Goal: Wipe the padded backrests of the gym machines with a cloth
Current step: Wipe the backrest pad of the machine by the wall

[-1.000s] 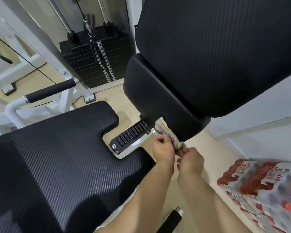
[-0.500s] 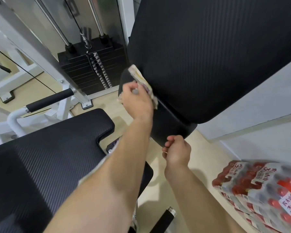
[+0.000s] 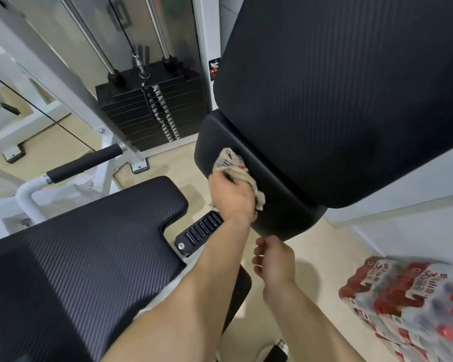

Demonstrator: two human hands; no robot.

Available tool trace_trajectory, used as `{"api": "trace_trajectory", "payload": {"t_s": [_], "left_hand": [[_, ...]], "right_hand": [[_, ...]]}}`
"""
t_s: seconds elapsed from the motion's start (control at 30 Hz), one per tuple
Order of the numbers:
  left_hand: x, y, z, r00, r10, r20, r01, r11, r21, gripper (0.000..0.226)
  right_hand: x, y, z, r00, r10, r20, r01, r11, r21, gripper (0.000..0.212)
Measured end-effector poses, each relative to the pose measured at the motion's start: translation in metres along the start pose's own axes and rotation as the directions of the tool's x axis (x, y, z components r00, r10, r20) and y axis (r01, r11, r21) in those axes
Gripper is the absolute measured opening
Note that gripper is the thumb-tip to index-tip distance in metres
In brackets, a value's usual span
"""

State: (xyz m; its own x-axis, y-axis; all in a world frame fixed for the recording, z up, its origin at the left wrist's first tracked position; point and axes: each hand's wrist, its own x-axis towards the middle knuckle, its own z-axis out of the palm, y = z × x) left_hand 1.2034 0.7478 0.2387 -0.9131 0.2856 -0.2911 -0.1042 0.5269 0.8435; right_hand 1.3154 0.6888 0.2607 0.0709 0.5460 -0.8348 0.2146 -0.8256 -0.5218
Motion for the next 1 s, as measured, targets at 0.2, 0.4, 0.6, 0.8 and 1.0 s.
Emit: {"api": "trace_trajectory", "payload": {"t_s": [0.2,0.4,0.6,0.8,1.0], "left_hand": [[0.078,-0.002,-0.005,0.979,0.151,-0.134,-0.156,0.987,-0.027,0.009],[0.099,-0.059,0.009,0.988,-0.101,-0.117,0.087,0.990,-0.112,0.026],[0.065,-0.078,0.007,0.894,-0.393,0.215,0.437,0.873,-0.216,0.043],[0.135,-0.016,-0.009,0.929,-0.360,0.083,0.369,0.899,-0.237,0.019],[0.160,0.041,-0.011,0.965,0.046,0.258,0.010,0.977,-0.212,0.021]], "right_hand": [[0.018,-0.008,0.040,0.997,-0.033,0.064,0.031,0.999,0.038,0.022],[0.038,0.008,0.063,0.998,-0.007,0.063,0.006,1.000,0.027,0.021],[0.037,0.013,0.064,0.998,0.053,0.044,-0.053,0.999,0.001,0.021],[0.026,-0.012,0.065,0.989,0.050,0.138,-0.058,0.997,0.056,0.018],[0.027,-0.029,0.065,0.980,0.048,0.192,-0.058,0.997,0.045,0.017]]}}
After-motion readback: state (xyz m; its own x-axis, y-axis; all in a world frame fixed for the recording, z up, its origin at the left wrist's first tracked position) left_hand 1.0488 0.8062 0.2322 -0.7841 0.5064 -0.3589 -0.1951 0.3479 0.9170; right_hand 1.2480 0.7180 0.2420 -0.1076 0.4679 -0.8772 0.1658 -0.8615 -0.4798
